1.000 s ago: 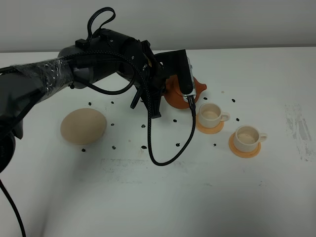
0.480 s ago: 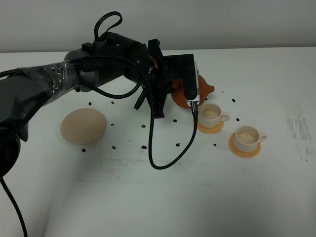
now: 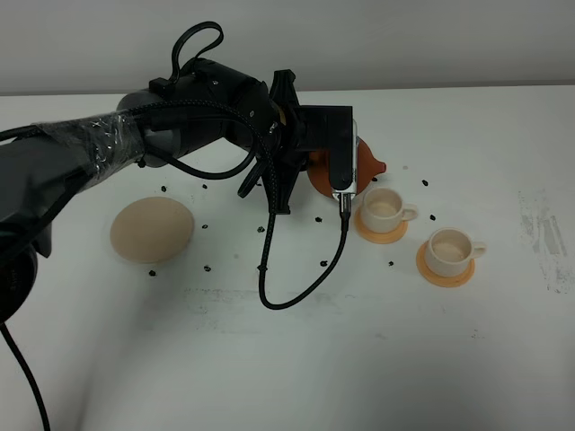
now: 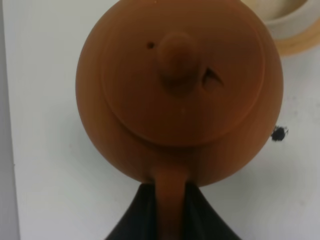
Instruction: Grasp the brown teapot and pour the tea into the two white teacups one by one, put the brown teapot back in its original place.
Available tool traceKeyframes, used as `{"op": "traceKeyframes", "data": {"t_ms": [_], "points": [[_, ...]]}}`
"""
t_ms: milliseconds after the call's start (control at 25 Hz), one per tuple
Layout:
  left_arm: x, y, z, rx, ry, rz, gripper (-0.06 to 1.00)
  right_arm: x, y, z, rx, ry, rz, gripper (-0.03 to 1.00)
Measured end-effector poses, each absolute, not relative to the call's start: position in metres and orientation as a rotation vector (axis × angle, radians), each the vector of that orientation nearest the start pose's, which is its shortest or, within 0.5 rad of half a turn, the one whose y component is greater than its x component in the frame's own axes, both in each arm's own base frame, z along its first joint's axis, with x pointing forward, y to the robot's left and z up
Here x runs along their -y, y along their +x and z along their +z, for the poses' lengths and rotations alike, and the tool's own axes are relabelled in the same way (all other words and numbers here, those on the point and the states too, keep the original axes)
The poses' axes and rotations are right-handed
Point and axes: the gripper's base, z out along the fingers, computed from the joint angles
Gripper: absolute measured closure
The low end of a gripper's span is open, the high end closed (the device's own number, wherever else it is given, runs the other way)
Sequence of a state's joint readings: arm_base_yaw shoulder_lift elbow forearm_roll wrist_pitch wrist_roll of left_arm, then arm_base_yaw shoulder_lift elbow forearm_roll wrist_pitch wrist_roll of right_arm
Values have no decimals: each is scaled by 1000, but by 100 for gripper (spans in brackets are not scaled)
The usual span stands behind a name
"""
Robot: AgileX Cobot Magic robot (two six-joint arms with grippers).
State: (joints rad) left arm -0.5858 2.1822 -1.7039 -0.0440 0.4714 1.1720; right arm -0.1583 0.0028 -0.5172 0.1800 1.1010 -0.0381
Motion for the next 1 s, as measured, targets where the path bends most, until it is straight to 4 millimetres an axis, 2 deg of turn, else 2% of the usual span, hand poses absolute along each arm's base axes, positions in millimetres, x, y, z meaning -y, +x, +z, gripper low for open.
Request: {"op": "traceKeyframes", "data": {"t_ms": [1000], "points": [[277, 408, 188, -1406, 2028, 382, 86, -16, -7, 280, -2055, 110, 95, 52]]}}
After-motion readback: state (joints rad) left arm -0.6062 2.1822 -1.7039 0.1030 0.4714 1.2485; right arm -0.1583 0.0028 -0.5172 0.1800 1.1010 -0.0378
